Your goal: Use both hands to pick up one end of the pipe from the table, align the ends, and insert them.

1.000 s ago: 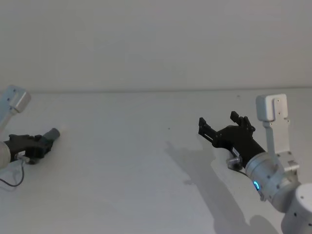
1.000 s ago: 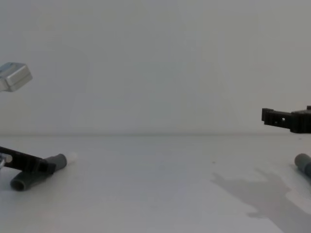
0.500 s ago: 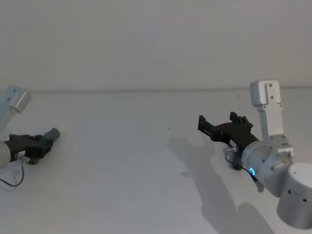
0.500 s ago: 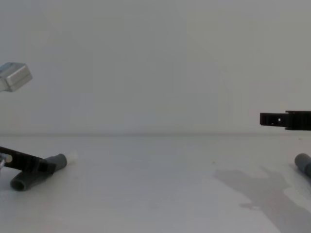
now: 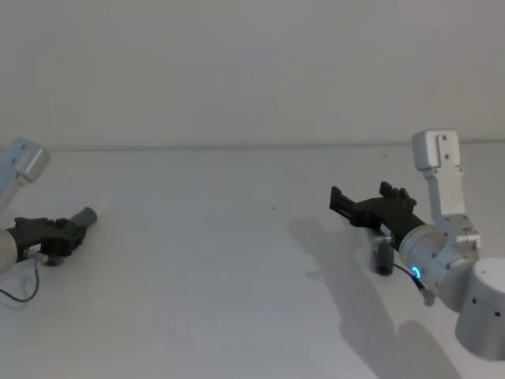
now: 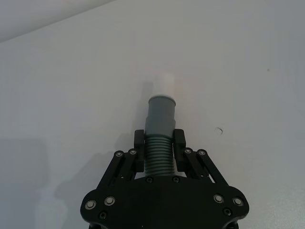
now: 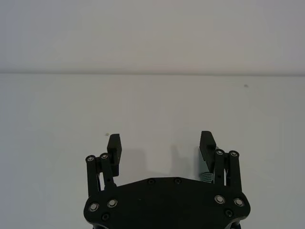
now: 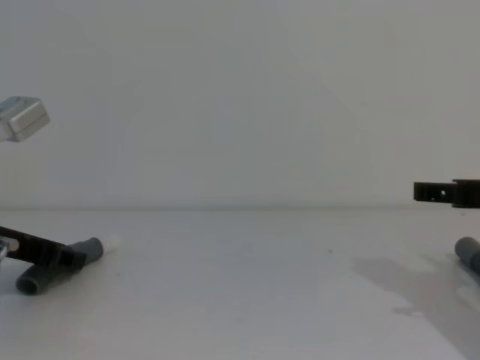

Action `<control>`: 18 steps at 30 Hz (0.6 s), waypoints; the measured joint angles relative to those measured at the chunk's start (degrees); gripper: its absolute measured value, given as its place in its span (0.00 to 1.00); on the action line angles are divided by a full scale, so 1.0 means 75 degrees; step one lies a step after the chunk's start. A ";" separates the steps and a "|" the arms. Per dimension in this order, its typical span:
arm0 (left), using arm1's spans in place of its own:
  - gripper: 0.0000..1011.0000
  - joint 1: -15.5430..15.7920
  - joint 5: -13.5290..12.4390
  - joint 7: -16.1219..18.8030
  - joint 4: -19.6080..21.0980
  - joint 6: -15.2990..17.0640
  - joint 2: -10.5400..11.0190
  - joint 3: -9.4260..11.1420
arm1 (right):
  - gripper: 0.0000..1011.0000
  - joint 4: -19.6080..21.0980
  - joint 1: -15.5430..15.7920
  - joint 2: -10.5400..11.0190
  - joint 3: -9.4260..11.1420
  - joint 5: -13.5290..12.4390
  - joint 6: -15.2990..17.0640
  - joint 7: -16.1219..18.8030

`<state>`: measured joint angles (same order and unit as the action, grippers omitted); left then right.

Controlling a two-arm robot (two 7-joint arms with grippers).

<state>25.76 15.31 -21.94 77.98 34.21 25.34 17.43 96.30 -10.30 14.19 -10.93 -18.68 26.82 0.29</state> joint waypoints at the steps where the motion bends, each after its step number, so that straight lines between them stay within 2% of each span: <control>1: 0.32 0.0000 0.0000 0.0000 0.0000 0.0000 0.0000 0.0000 | 0.99 -0.0095 -0.0047 0.0023 0.0047 -0.0034 0.0026 0.0051; 11: 0.32 0.0000 0.0000 0.0000 0.0000 0.0000 0.0000 0.0000 | 0.99 -0.0625 -0.0322 0.0138 0.0325 -0.0212 0.0407 0.0245; 17: 0.32 0.0000 0.0000 0.0000 0.0000 0.0000 0.0001 0.0000 | 0.99 -0.0739 -0.0490 0.0137 0.0519 -0.0320 0.1130 0.0160; 18: 0.32 0.0000 0.0001 0.0000 0.0000 0.0000 0.0000 0.0000 | 0.99 -0.0739 -0.0490 0.0137 0.0519 -0.0320 0.1130 0.0160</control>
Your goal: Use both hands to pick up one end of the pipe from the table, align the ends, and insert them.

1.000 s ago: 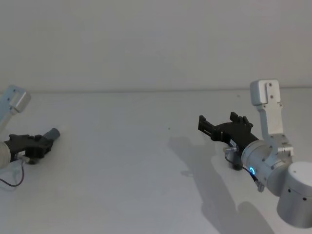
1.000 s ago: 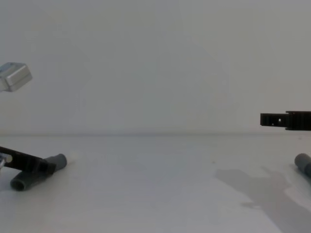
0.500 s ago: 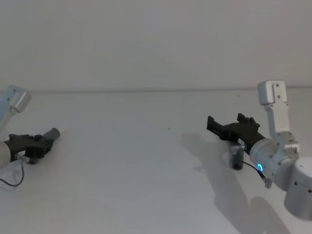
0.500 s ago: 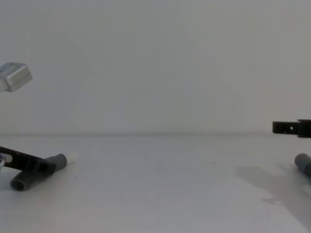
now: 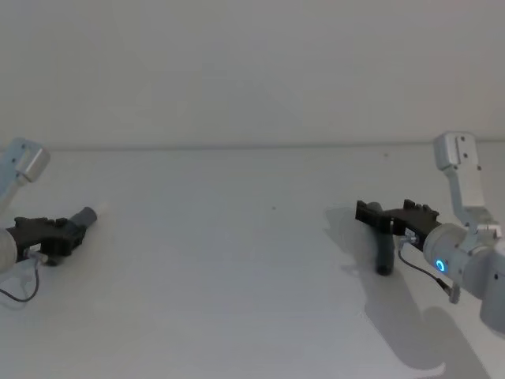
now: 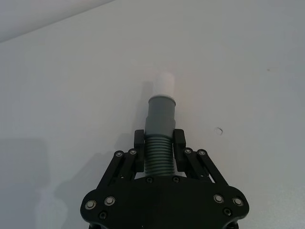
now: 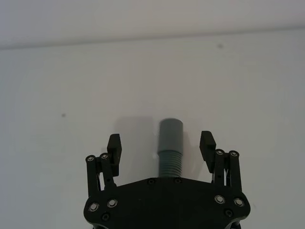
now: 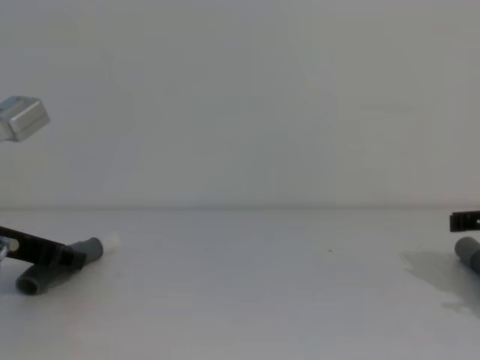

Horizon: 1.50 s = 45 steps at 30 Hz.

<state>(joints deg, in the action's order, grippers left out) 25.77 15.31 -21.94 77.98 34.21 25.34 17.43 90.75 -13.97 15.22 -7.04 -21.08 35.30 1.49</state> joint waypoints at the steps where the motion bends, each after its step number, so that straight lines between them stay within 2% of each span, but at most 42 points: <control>1: 0.32 0.0000 0.0000 0.0000 0.0000 0.0000 0.0000 0.0000 | 0.99 0.0006 -0.0042 -0.0015 0.0040 -0.0018 0.0199 -0.0055; 8: 0.32 0.0000 0.0000 0.0000 0.0000 0.0000 0.0000 0.0000 | 0.99 0.0192 -0.0246 -0.0103 0.0144 -0.0059 0.1205 -0.0341; 15: 0.32 0.0000 0.0000 0.0000 0.0000 0.0000 0.0000 0.0000 | 0.99 0.0429 -0.0423 -0.0104 0.0072 -0.0017 0.1937 -0.0489; 21: 0.32 -0.0001 -0.0001 0.0000 -0.0001 0.0000 0.0000 0.0000 | 0.99 0.0607 -0.0507 -0.0065 -0.0028 0.0052 0.2396 -0.0542; 30: 0.32 0.0000 -0.0001 0.0000 0.0000 0.0000 0.0000 0.0000 | 0.99 0.0670 -0.0530 0.0042 -0.0217 0.0195 0.2649 -0.0545; 45: 0.32 -0.0001 -0.0001 0.0000 0.0000 0.0000 0.0000 0.0000 | 0.99 0.0382 -0.0540 -0.0020 -0.0355 0.0308 0.2459 -0.0448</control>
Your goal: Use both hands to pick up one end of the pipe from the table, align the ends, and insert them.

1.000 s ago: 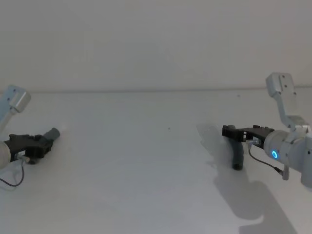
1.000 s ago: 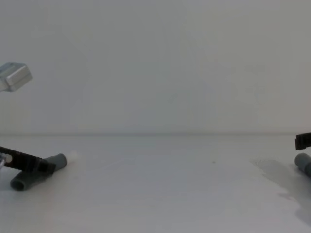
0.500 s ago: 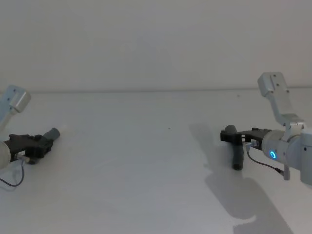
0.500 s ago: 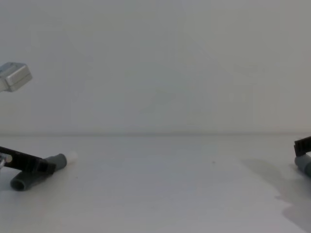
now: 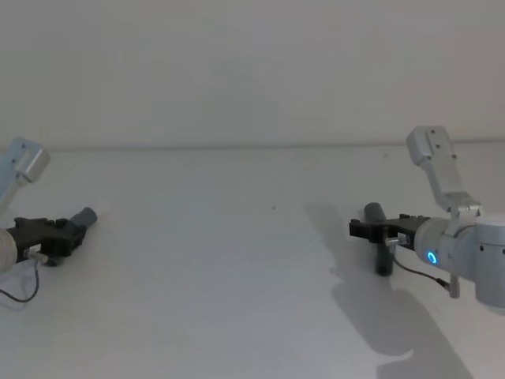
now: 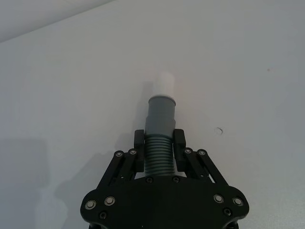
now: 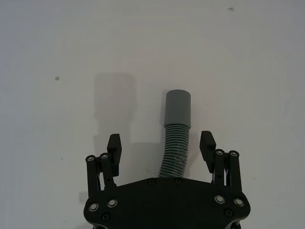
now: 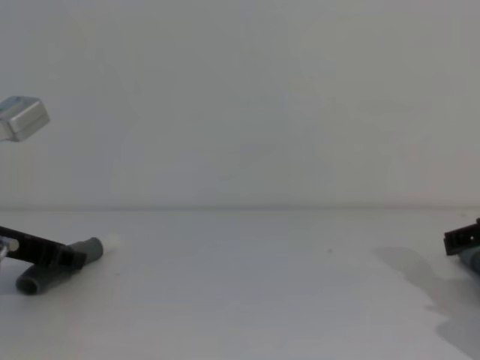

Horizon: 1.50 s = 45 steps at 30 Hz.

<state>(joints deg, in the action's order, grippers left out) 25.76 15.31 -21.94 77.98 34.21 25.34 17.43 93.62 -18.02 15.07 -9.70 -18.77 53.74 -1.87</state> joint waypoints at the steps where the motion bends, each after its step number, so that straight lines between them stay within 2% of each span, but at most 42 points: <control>1: 0.32 0.0000 0.0000 0.0000 0.0000 0.0000 0.0000 0.0000 | 0.99 -0.0051 -0.0002 -0.0029 0.0005 0.0001 -0.0024 0.0008; 21: 0.32 0.0000 0.0000 0.0000 -0.0001 0.0000 0.0000 0.0000 | 0.99 -0.0518 -0.0066 -0.0158 0.0136 0.0044 -0.0225 0.0105; 45: 0.32 0.0000 0.0000 0.0000 0.0000 -0.0001 0.0000 0.0000 | 0.99 -0.0967 -0.0215 -0.0010 0.0030 0.0238 -0.0496 0.0446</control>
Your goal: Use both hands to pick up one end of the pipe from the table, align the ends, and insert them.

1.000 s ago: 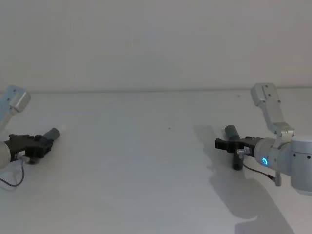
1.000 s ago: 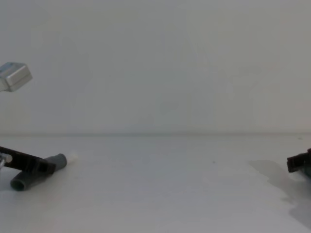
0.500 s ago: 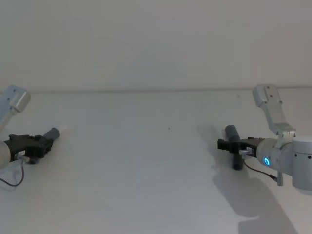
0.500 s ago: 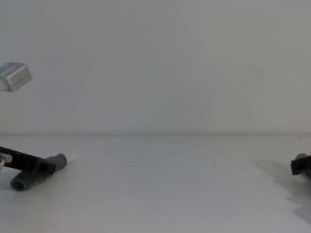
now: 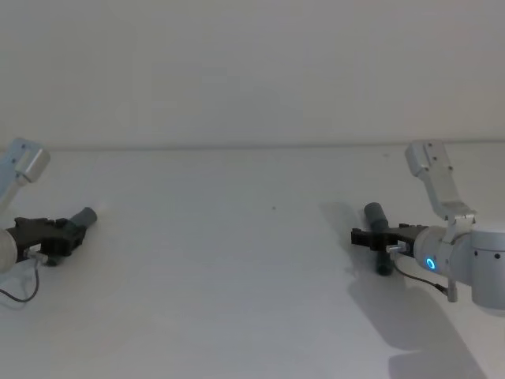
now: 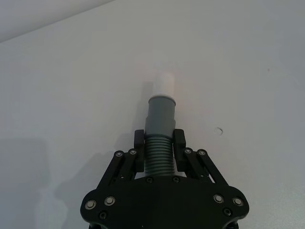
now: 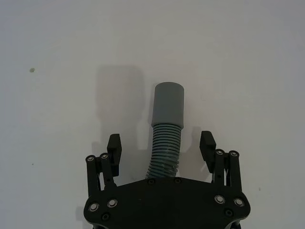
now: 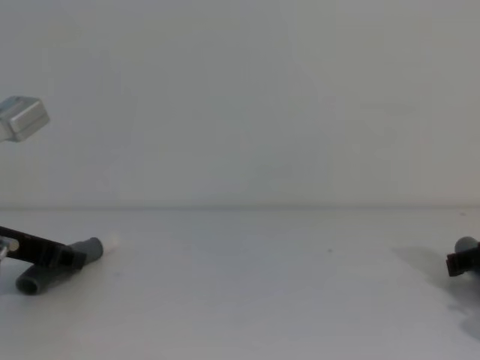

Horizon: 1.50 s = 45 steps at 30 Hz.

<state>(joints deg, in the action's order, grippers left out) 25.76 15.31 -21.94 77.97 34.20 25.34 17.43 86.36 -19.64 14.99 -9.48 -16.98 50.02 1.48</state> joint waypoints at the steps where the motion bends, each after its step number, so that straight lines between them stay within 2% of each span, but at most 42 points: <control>1: 0.32 0.0000 0.0000 0.0000 0.0000 0.0000 0.0001 0.0000 | 0.99 -0.0027 -0.0006 0.0000 -0.0001 0.0005 -0.0029 0.0016; 5: 0.32 0.0000 0.0000 0.0000 0.0000 0.0000 0.0000 0.0000 | 0.99 -0.0071 -0.0015 -0.0003 -0.0005 0.0022 -0.0081 0.0065; 10: 0.32 0.0000 0.0000 0.0000 0.0001 0.0000 0.0000 0.0000 | 0.93 -0.0109 -0.0027 -0.0007 -0.0008 0.0033 -0.0122 0.0101; 11: 0.32 0.0000 0.0000 0.0000 0.0000 0.0000 0.0000 0.0000 | 0.88 -0.0119 -0.0030 -0.0008 -0.0009 0.0035 -0.0135 0.0113; 13: 0.32 0.0000 0.0000 0.0000 0.0000 0.0000 0.0001 0.0000 | 0.85 -0.0126 -0.0032 -0.0009 -0.0008 0.0037 -0.0146 0.0121; 14: 0.32 0.0000 0.0000 0.0000 0.0000 0.0000 0.0000 0.0000 | 0.79 -0.0134 -0.0034 -0.0009 -0.0009 0.0039 -0.0154 0.0126; 16: 0.32 0.0000 0.0000 0.0000 0.0000 0.0000 0.0000 0.0000 | 0.75 -0.0141 -0.0035 -0.0011 -0.0009 0.0040 -0.0162 0.0130; 17: 0.32 0.0000 0.0000 0.0000 0.0000 0.0000 0.0000 0.0000 | 0.69 -0.0146 -0.0035 -0.0012 -0.0009 0.0041 -0.0167 0.0134; 18: 0.32 0.0000 0.0000 0.0000 0.0000 0.0000 0.0000 0.0000 | 0.69 -0.0146 -0.0035 -0.0012 -0.0009 0.0041 -0.0167 0.0134; 23: 0.32 0.0000 0.0000 0.0000 0.0000 0.0000 0.0000 0.0000 | 0.52 -0.0163 -0.0040 -0.0015 -0.0009 0.0047 -0.0181 0.0156; 24: 0.32 0.0000 0.0000 0.0000 0.0000 0.0000 0.0001 0.0000 | 0.52 -0.0163 -0.0040 -0.0015 -0.0009 0.0047 -0.0181 0.0156; 29: 0.32 0.0000 0.0000 0.0000 0.0000 0.0000 0.0000 0.0000 | 0.31 -0.0174 -0.0044 -0.0018 -0.0009 0.0052 -0.0195 0.0167; 33: 0.32 0.0000 0.0000 0.0000 0.0001 0.0000 0.0000 0.0000 | 0.27 -0.0177 -0.0047 -0.0018 -0.0009 0.0053 -0.0199 0.0170; 45: 0.32 0.0000 0.0000 0.0000 0.0000 0.0000 0.0000 0.0000 | 0.26 -0.0185 -0.0047 -0.0018 -0.0008 0.0053 -0.0208 0.0178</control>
<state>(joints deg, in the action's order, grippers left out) 25.76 15.30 -21.94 77.97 34.21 25.34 17.42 84.98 -19.99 14.85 -9.54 -16.58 48.46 2.81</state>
